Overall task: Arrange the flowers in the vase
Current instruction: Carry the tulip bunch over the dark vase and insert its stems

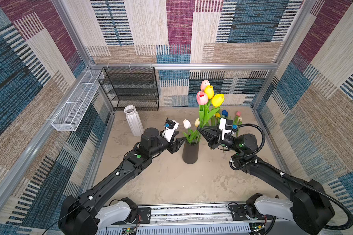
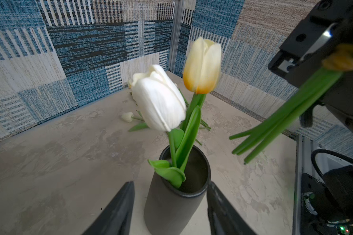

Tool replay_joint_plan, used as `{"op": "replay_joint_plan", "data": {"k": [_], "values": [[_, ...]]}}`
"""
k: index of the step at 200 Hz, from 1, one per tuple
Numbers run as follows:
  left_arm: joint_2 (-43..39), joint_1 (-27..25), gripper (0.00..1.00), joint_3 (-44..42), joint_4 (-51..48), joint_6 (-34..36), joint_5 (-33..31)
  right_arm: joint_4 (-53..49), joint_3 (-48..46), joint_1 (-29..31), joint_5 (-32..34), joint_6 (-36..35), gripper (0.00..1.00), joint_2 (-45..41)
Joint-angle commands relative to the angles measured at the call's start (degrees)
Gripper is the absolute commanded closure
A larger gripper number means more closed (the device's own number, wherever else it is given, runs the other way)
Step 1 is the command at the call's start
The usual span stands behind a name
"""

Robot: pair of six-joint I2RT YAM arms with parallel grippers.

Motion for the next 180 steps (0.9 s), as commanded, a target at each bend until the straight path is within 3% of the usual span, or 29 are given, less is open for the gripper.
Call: {"op": "replay_joint_plan", "data": {"k": [1, 180], "values": [[-0.31, 0.02, 0.41, -0.19, 1.48, -1.27, 0.01, 6.18, -0.54, 0.32, 3.05, 0.07, 0.92, 1.46], [-4.13, 0.00, 0.36, -4.54, 3.68, -0.58, 0.36, 13.44, -2.47, 3.07, 9.98, -3.46, 0.92, 13.31]]}}
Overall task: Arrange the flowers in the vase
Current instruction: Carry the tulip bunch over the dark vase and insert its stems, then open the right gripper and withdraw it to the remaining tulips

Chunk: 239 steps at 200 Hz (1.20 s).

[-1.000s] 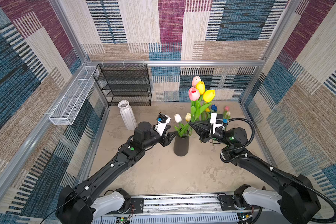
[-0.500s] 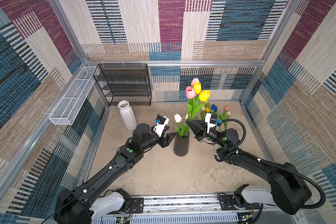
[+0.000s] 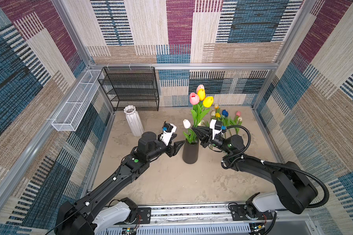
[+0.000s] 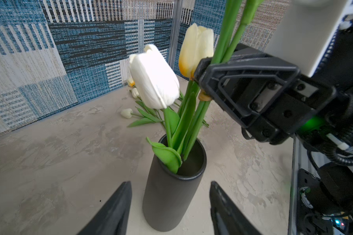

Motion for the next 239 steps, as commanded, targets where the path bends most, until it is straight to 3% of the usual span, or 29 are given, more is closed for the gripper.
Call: {"op": "replay_joint_plan", "data": {"k": [1, 76, 147, 200, 239], "values": [[-0.26, 0.00, 0.36, -0.26, 2.80, -0.20, 0.19, 3.35, -0.19, 0.67, 1.02, -1.76, 0.92, 0.84], [-0.46, 0.00, 0.34, -1.15, 3.42, -0.05, -0.43, 4.00, -3.28, 1.27, 1.25, -3.72, 0.88, 1.79], [-0.71, 0.00, 0.32, -1.32, 3.80, -0.21, -0.82, 1.50, -4.00, 1.32, 2.54, -6.01, 0.56, 1.12], [-5.65, 0.00, 0.31, -3.70, 1.90, -0.73, -2.52, -2.75, -7.04, 1.34, 4.34, -8.15, 0.46, -4.12], [-11.47, 0.00, 0.19, -7.70, -1.24, -0.49, -5.16, -9.21, -9.16, 1.32, 7.12, -10.97, 0.32, -11.08]]}}
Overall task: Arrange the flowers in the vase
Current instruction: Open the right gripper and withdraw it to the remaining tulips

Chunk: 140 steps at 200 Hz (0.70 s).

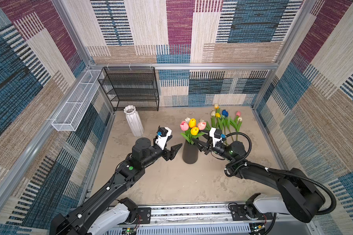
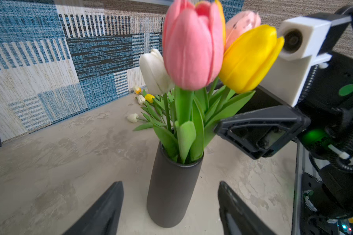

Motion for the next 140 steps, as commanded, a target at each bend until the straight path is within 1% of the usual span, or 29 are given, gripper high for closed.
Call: {"op": "replay_joint_plan", "data": {"k": [1, 38, 77, 80, 84, 89, 99, 126, 140], "values": [[-2.87, 0.00, 0.18, -1.93, -2.09, -0.47, -2.48, -3.68, -0.96, 0.03, 3.01, -2.56, 0.32, -3.72], [-10.09, 0.00, 0.12, -6.37, -3.67, -0.14, -4.50, -9.49, -1.21, -0.02, 4.14, -4.48, 0.25, -8.85], [-18.98, 0.00, 0.00, -11.31, -4.42, 0.75, -4.86, -17.16, -0.40, 0.02, 4.64, -4.35, 0.20, -14.68], [-19.59, 0.00, 0.00, -11.73, -4.54, 0.84, -4.79, -17.79, -0.34, 0.03, 4.77, -4.35, 0.19, -15.09], [-20.39, 0.00, 0.00, -12.26, -4.60, 0.92, -4.62, -18.65, -0.38, -0.04, 5.02, -4.35, 0.14, -15.63], [-21.21, 0.00, 0.00, -12.90, -4.80, 1.02, -4.44, -19.78, -0.38, 0.01, 5.58, -4.28, 0.12, -16.34], [-22.82, 0.00, 0.00, -13.98, -5.74, 1.05, -4.42, -21.83, -0.68, -0.03, 6.66, -4.01, 0.11, -17.96], [-25.93, -0.04, 0.00, -16.71, -6.82, 0.01, -3.47, -28.48, -0.53, -0.23, 13.27, -2.36, 0.12, -22.54], [-26.64, -0.08, 0.01, -17.62, -7.09, -0.54, -3.11, -33.64, 1.26, -0.98, 15.78, -1.27, 0.14, -23.69]]}}
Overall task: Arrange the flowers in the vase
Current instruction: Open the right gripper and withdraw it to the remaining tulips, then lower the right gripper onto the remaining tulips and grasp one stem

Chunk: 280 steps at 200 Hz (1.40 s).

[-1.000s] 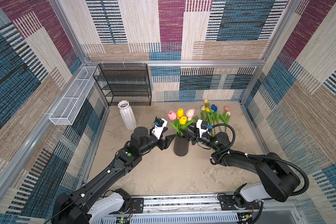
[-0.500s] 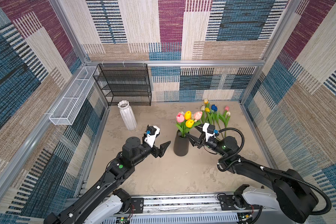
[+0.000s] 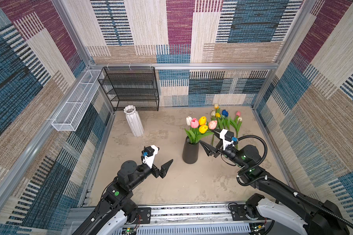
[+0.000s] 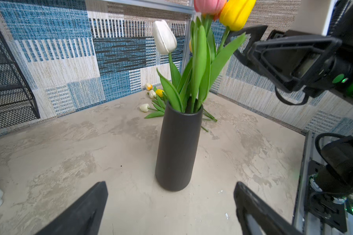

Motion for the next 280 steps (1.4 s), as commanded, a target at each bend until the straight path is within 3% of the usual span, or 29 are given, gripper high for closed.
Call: {"op": "replay_joint_plan", "data": {"k": [1, 26, 56, 84, 102, 133, 156, 177, 204, 242, 280], "values": [[-1.13, -0.04, 0.01, -1.30, -0.56, -0.83, 0.67, -8.96, 2.33, -0.96, 6.65, 2.11, 0.14, -1.87], [-0.41, -0.08, 0.00, -2.19, -0.66, -1.49, 0.98, -17.46, 6.62, -5.83, 6.23, 5.69, 0.19, -1.08], [1.59, -0.07, 0.01, -2.44, -0.91, -1.50, 2.64, -23.38, 10.66, -18.18, 2.05, 13.83, 0.26, 2.52], [3.28, -0.26, 0.02, -1.74, -0.81, -1.32, 3.64, -34.28, 20.70, -25.54, 1.65, 16.33, 0.32, 13.35], [3.71, -0.43, 0.02, -1.60, 0.01, -1.19, 3.88, -43.04, 29.09, -27.66, 2.45, 15.20, 0.45, 22.98], [4.12, -0.78, 0.03, -1.41, 0.40, -1.54, 4.20, -56.13, 42.54, -28.46, 3.37, 12.52, 0.63, 37.29], [3.90, -1.29, 0.03, -2.12, 0.72, -2.03, 4.55, -61.40, 47.46, -28.25, 1.37, 11.63, 0.69, 44.04], [4.11, -1.57, 0.03, -2.60, 1.07, -1.89, 4.24, -63.95, 49.20, -27.84, 3.90, 11.22, 0.73, 49.09], [4.51, -1.84, 0.02, -2.62, 2.14, -1.86, 4.32, -64.88, 48.77, -27.66, 9.12, 9.99, 0.75, 52.14], [7.00, -2.09, 0.02, -1.95, 3.31, -1.59, 5.54, -67.70, 49.43, -26.59, 7.39, 2.51, 0.77, 56.53], [8.70, -2.45, 0.02, -2.38, 5.72, -2.45, 5.69, -66.50, 48.16, -24.93, 8.91, -5.27, 0.67, 56.84]]}}
